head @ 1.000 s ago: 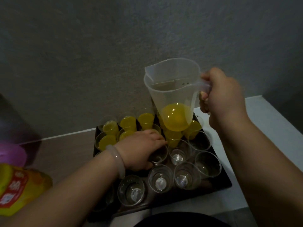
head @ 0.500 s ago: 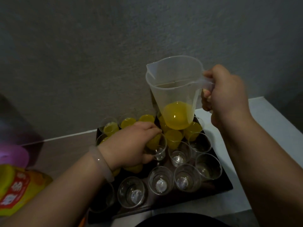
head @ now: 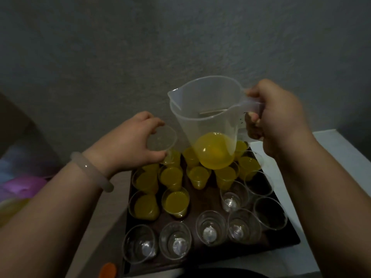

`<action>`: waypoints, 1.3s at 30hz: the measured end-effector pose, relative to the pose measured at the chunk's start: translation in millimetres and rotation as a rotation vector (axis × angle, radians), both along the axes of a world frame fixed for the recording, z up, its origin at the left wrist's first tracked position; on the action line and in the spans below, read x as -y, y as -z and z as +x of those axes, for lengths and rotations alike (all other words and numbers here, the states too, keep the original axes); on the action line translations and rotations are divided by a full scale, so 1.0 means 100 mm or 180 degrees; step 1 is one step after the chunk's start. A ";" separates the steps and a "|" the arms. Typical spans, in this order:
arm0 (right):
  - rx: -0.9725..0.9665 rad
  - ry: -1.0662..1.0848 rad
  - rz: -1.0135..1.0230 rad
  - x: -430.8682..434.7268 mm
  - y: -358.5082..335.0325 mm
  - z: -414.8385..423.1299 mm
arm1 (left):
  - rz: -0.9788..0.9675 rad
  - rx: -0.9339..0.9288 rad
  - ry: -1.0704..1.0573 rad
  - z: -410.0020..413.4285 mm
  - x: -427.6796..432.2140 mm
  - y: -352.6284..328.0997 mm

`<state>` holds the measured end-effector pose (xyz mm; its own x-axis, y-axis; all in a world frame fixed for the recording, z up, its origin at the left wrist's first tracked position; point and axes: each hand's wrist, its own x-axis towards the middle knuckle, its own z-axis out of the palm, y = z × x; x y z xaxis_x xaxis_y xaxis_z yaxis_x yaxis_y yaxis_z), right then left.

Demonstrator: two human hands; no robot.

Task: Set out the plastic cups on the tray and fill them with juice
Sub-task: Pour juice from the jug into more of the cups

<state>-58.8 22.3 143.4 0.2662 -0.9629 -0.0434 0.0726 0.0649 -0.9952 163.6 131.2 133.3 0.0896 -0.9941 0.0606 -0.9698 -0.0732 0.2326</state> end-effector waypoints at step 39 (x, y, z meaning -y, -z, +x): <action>-0.3389 -0.1312 -0.1918 -0.44 -0.99 0.88 | 0.0188 0.0153 -0.0165 0.24 -0.07 0.09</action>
